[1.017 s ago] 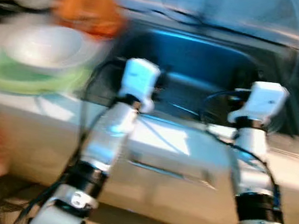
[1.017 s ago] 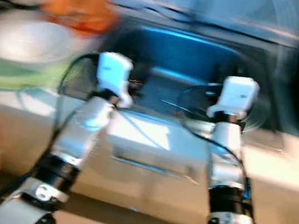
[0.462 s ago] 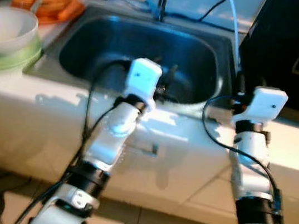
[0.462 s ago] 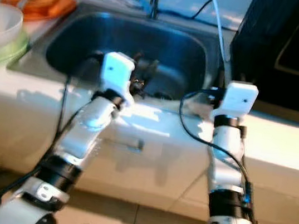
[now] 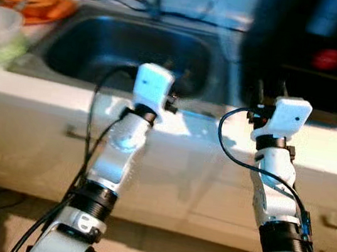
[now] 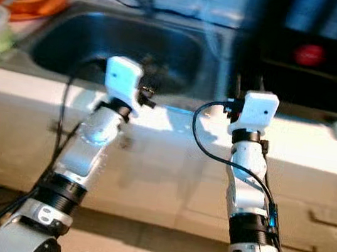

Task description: Kitchen organization

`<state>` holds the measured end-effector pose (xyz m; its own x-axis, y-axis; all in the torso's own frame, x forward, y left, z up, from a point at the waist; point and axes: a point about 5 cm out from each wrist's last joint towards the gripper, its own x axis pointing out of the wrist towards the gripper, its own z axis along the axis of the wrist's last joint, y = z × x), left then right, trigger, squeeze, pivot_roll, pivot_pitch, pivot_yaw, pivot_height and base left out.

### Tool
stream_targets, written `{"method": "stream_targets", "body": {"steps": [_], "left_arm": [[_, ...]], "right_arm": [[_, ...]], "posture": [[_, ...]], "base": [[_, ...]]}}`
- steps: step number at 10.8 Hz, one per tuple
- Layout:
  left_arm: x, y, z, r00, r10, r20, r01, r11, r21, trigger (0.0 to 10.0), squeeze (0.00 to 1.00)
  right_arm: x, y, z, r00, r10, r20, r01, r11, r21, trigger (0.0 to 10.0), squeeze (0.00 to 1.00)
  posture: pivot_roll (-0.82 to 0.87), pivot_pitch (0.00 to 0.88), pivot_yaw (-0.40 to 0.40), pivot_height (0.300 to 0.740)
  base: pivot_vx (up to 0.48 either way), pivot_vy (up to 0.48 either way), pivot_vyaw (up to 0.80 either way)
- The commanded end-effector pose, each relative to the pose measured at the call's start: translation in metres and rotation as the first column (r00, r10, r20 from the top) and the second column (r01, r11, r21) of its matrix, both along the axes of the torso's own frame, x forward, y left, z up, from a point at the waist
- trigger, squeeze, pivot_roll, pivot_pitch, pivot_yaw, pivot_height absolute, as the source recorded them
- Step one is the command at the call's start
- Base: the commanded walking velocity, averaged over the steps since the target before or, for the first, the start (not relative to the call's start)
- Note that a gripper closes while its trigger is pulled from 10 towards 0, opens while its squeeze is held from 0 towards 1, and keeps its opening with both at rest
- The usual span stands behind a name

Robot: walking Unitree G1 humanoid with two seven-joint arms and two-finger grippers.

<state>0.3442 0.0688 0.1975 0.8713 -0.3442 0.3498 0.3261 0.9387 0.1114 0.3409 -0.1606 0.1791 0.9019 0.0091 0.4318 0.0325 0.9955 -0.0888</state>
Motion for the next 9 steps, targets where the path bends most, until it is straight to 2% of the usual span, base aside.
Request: {"method": "stream_targets", "body": {"steps": [1,4,9], "left_arm": [[-0.0022,-0.0086,0.0035,1.0,-0.027,0.014,0.027,1.0,-0.003,10.0,0.0],[-0.0032,-0.0095,0.0027,0.999,-0.035,0.014,0.036,0.999,-0.01,10.0,0.0],[-0.0037,-0.0101,0.0033,0.999,-0.052,0.013,0.053,0.998,-0.029,10.0,0.0]], "right_arm": [[-0.0002,-0.0075,0.0011,1.0,-0.02,-0.001,0.02,1.0,0.005,10.0,0.0],[-0.0004,-0.0076,-0.0019,1.0,-0.02,-0.011,0.02,1.0,0.001,10.0,0.0],[0.0,-0.0064,-0.0027,1.0,-0.021,-0.016,0.021,1.0,-0.004,10.0,0.0]], "posture": [[-0.02,0.087,0.001,0.74],[-0.02,0.084,0.002,0.74],[-0.03,0.082,0.0,0.74]], "base": [[0.0,-0.472,0.0],[0.0,-0.457,-0.8],[0.0,0.0,-0.78]]}}
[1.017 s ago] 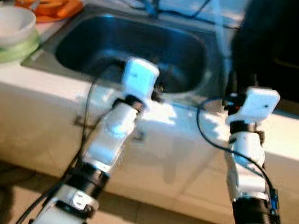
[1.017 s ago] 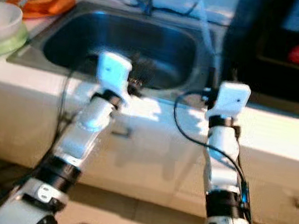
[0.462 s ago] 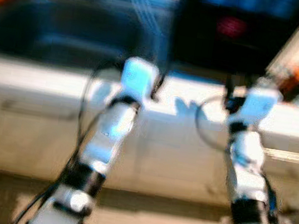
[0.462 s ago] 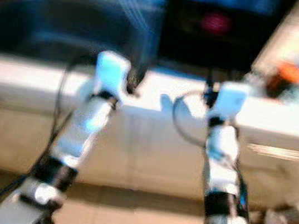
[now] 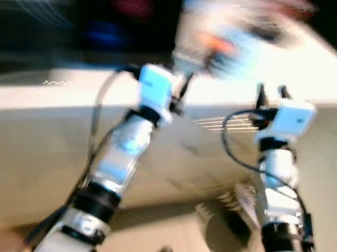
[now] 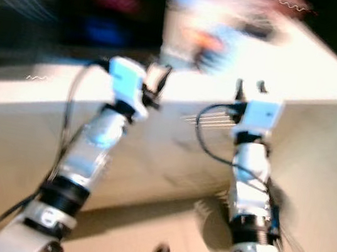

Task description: Kitchen organization

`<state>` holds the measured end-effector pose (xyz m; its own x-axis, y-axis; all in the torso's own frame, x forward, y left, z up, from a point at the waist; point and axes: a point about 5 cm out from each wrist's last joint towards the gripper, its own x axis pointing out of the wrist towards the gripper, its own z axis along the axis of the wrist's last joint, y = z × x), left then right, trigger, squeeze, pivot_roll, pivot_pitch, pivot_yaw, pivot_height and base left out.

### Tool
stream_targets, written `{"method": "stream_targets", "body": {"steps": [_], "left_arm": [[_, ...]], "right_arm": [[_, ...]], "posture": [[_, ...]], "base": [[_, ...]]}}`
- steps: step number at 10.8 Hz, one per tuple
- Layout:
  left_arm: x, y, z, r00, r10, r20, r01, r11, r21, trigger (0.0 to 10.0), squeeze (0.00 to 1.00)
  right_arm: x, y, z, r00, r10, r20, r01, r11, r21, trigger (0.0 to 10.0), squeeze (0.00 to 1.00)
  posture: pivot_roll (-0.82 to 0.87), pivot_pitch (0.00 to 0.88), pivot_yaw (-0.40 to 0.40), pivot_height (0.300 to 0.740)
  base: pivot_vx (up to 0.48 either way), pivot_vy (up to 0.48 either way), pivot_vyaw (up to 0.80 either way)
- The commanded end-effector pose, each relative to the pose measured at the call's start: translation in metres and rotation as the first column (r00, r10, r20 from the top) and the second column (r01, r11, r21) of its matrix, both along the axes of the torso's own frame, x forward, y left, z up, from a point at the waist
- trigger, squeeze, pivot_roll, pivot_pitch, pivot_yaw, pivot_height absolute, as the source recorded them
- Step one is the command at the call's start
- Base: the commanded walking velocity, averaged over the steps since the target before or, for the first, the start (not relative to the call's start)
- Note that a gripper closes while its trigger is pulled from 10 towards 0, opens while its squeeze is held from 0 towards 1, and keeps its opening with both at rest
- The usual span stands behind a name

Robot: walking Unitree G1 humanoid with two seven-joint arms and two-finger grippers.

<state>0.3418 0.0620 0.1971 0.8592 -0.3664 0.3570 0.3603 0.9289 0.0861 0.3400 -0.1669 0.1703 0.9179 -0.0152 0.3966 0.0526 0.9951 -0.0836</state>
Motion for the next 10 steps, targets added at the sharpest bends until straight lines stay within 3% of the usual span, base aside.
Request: {"method": "stream_targets", "body": {"steps": [1,10], "left_arm": [[-0.002,-0.004,0.004,1.0,-0.022,0.016,0.022,1.0,-0.008,10.0,0.0],[0.001,0.004,-0.015,0.997,-0.017,-0.07,0.018,1.0,0.017,10.0,0.0]], "right_arm": [[0.0,0.0,0.005,1.0,0.001,0.022,-0.001,1.0,-0.011,10.0,0.0],[0.0,-0.005,-0.003,1.0,-0.026,-0.014,0.026,1.0,-0.016,10.0,0.0]], "posture": [[-0.03,0.082,0.0,0.74],[-0.03,0.089,-0.001,0.74]], "base": [[0.0,0.0,-0.78],[0.0,0.0,-0.78]]}}
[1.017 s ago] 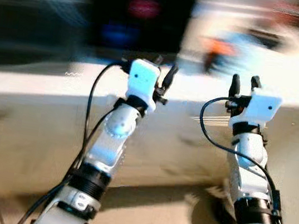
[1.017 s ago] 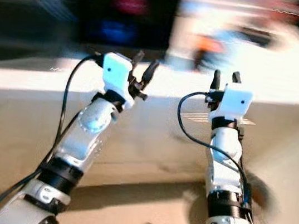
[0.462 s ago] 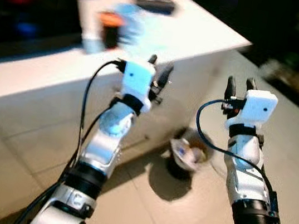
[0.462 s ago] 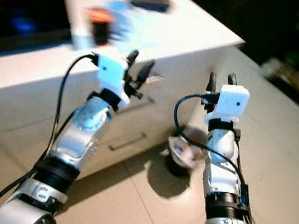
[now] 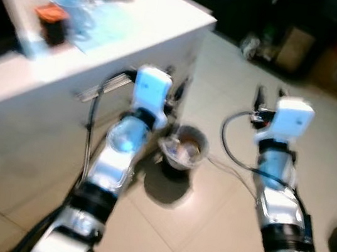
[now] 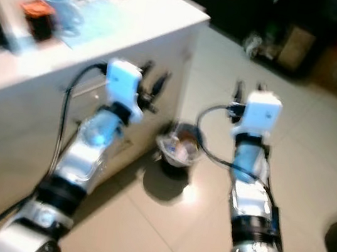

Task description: Kitchen organization

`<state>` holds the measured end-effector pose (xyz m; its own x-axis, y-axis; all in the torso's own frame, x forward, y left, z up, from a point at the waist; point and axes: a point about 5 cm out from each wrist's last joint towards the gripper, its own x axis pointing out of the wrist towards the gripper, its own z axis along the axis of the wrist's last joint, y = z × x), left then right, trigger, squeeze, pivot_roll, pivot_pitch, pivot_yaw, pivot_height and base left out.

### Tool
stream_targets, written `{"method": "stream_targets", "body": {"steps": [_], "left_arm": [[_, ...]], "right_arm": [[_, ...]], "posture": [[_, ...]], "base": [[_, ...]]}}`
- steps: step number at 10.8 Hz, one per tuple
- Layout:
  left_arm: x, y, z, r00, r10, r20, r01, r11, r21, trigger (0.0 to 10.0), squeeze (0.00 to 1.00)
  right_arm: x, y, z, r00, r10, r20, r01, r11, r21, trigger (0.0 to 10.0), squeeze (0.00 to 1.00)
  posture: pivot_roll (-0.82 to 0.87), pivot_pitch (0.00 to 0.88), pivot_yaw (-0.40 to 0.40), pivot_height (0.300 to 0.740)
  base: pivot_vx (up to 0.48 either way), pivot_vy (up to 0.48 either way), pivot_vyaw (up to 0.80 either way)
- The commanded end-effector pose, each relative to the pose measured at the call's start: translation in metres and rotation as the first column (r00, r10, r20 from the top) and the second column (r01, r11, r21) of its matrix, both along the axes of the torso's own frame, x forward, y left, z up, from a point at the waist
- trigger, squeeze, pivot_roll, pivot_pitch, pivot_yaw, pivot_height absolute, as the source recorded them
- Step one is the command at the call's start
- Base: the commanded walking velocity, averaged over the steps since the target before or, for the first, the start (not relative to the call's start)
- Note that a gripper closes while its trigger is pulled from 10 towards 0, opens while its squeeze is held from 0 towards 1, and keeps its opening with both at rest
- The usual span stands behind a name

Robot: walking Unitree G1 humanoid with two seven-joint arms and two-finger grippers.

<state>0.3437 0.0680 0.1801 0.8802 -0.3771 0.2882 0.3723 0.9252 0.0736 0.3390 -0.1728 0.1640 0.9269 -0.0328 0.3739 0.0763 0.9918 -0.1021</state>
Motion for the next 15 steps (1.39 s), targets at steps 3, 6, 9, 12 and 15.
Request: {"method": "stream_targets", "body": {"steps": [3,6,9,12,15], "left_arm": [[0.002,0.007,-0.005,1.0,0.015,-0.022,-0.014,1.0,0.012,10.0,0.0],[0.003,0.008,-0.005,1.0,0.018,-0.026,-0.018,1.0,0.007,10.0,0.0],[0.003,0.007,-0.008,0.999,0.018,-0.034,-0.018,1.0,0.01,10.0,0.0],[0.003,0.009,-0.014,0.998,0.023,-0.055,-0.023,1.0,0.013,10.0,0.0],[0.004,0.019,-0.051,0.98,0.062,-0.188,-0.056,0.998,0.038,10.0,0.0]], "right_arm": [[0.001,-0.001,0.001,1.0,-0.008,-0.002,0.008,1.0,0.002,10.0,0.0],[0.001,-0.001,0.001,1.0,-0.01,-0.001,0.01,1.0,0.004,10.0,0.0],[0.001,-0.001,-0.004,1.0,-0.018,-0.018,0.018,1.0,0.0,10.0,0.0],[0.003,-0.006,-0.024,0.989,-0.046,-0.142,0.062,0.992,0.109,10.0,0.0],[-0.007,-0.023,-0.071,0.94,-0.088,-0.33,0.154,0.971,0.18,10.0,0.0]], "posture": [[-0.03,0.09,-0.002,0.74],[-0.03,0.09,-0.002,0.74],[-0.03,0.09,-0.004,0.74],[-0.03,0.089,-0.004,0.74],[-0.04,0.078,-0.003,0.74]], "base": [[0.0,0.0,-0.78],[0.0,0.0,-0.47],[0.0,0.0,0.0],[0.0,0.0,0.0],[0.0,0.0,0.0]]}}
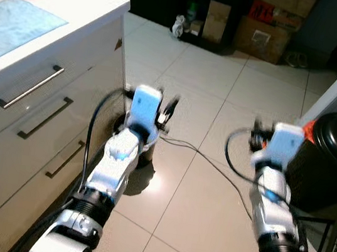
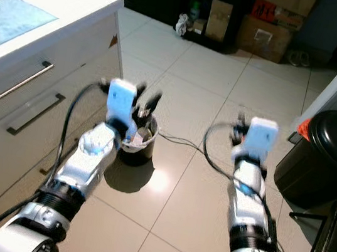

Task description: Kitchen organization

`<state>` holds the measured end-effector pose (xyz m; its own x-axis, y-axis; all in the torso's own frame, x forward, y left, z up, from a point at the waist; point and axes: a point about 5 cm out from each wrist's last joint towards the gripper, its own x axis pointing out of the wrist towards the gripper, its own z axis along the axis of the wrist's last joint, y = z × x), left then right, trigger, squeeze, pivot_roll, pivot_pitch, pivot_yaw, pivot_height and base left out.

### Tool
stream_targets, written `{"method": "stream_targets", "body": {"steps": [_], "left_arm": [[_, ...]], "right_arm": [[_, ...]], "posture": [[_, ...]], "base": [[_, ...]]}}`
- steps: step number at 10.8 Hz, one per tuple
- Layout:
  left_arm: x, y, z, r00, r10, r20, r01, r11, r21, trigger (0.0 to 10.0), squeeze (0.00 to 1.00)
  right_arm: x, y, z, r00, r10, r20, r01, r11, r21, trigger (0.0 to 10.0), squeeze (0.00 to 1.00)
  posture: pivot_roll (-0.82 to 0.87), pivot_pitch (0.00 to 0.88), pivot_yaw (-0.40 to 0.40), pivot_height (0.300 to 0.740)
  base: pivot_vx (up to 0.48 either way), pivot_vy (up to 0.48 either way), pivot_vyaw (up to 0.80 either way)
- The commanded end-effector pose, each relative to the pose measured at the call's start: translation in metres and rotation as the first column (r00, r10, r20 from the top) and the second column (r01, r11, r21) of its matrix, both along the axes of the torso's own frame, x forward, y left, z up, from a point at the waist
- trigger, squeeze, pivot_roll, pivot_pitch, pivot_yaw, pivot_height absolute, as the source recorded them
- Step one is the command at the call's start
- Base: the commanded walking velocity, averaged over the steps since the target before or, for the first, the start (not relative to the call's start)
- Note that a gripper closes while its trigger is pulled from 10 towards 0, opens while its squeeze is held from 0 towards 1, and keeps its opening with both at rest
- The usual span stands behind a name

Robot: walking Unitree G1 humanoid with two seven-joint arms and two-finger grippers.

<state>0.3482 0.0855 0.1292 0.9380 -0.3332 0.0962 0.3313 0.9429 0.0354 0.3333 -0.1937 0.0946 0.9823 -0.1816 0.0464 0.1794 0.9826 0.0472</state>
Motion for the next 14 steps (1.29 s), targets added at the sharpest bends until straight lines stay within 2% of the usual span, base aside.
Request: {"method": "stream_targets", "body": {"steps": [1,2,3,4,5,6,7,8,9,10,11,12,13,14], "left_arm": [[-0.001,0.003,-0.005,1.0,0.01,-0.011,-0.01,1.0,0.004,10.0,0.0],[-0.002,0.012,-0.027,0.993,0.041,-0.107,-0.04,0.999,0.01,10.0,0.0],[-0.012,0.029,-0.067,0.949,0.097,-0.299,-0.096,0.995,0.019,10.0,0.0],[-0.019,0.037,-0.084,0.921,0.12,-0.371,-0.108,0.993,0.052,10.0,0.0],[-0.034,0.048,-0.108,0.877,0.165,-0.45,-0.127,0.985,0.114,10.0,0.0],[-0.047,0.057,-0.124,0.837,0.194,-0.512,-0.141,0.98,0.14,10.0,0.0],[-0.071,0.068,-0.15,0.76,0.231,-0.607,-0.14,0.971,0.194,10.0,0.0],[-0.089,0.075,-0.165,0.707,0.251,-0.661,-0.147,0.967,0.21,10.0,0.0],[-0.102,0.081,-0.176,0.667,0.265,-0.697,-0.147,0.963,0.226,10.0,0.0],[-0.107,0.082,-0.179,0.651,0.271,-0.709,-0.146,0.961,0.233,10.0,0.0],[-0.128,0.091,-0.193,0.576,0.308,-0.757,-0.156,0.951,0.269,10.0,0.0],[-0.146,0.097,-0.204,0.517,0.332,-0.789,-0.156,0.943,0.295,10.0,0.0],[-0.156,0.102,-0.208,0.494,0.342,-0.799,-0.153,0.939,0.308,10.0,0.0],[-0.159,0.105,-0.21,0.485,0.349,-0.802,-0.158,0.937,0.313,10.0,0.0]], "right_arm": [[-0.002,-0.004,-0.007,0.999,-0.019,-0.029,0.02,0.999,0.03,10.0,0.0],[-0.009,-0.012,-0.023,0.994,-0.045,-0.1,0.049,0.998,0.04,10.0,0.0],[-0.023,-0.014,-0.056,0.966,-0.017,-0.259,0.038,0.997,0.074,10.0,0.0],[-0.033,-0.015,-0.076,0.933,-0.003,-0.359,0.036,0.996,0.083,10.0,0.0],[-0.056,-0.018,-0.103,0.875,-0.008,-0.484,0.052,0.996,0.079,10.0,0.0],[-0.073,-0.022,-0.119,0.833,-0.015,-0.554,0.079,0.993,0.091,10.0,0.0],[-0.098,-0.024,-0.139,0.761,-0.013,-0.649,0.085,0.993,0.08,10.0,0.0],[-0.116,-0.022,-0.153,0.702,0.005,-0.712,0.084,0.992,0.09,10.0,0.0],[-0.128,-0.019,-0.161,0.665,0.024,-0.746,0.066,0.994,0.091,10.0,0.0],[-0.132,-0.018,-0.164,0.651,0.032,-0.758,0.059,0.994,0.092,10.0,0.0],[-0.144,-0.016,-0.171,0.612,0.039,-0.79,0.054,0.994,0.091,10.0,0.0],[-0.153,-0.014,-0.176,0.585,0.051,-0.809,0.047,0.994,0.096,10.0,0.0],[-0.16,-0.015,-0.179,0.569,0.052,-0.821,0.057,0.993,0.102,10.0,0.0],[-0.169,-0.014,-0.183,0.539,0.06,-0.84,0.047,0.994,0.101,10.0,0.0]], "posture": [[-0.04,0.078,-0.003,0.74],[-0.04,0.069,-0.003,0.74],[-0.04,0.069,-0.003,0.74],[-0.04,0.069,-0.003,0.74],[-0.04,0.069,-0.003,0.74],[-0.04,0.07,-0.005,0.74],[-0.04,0.074,-0.009,0.74],[-0.04,0.081,-0.007,0.74],[-0.04,0.087,-0.007,0.74],[-0.04,0.087,-0.007,0.74],[-0.04,0.093,-0.007,0.74],[-0.04,0.095,-0.005,0.74],[-0.04,0.097,-0.005,0.74],[-0.04,0.097,-0.005,0.74]], "base": [[0.0,0.0,0.0],[0.0,0.0,0.0],[0.0,0.0,0.0],[0.0,0.0,0.0],[0.0,0.0,0.0],[0.0,0.0,0.0],[0.0,0.0,0.0],[0.0,0.0,0.0],[0.0,0.0,0.0],[0.0,0.0,0.0],[0.0,0.0,0.0],[0.0,0.0,0.0],[0.0,0.0,0.0],[0.0,0.0,0.0]]}}
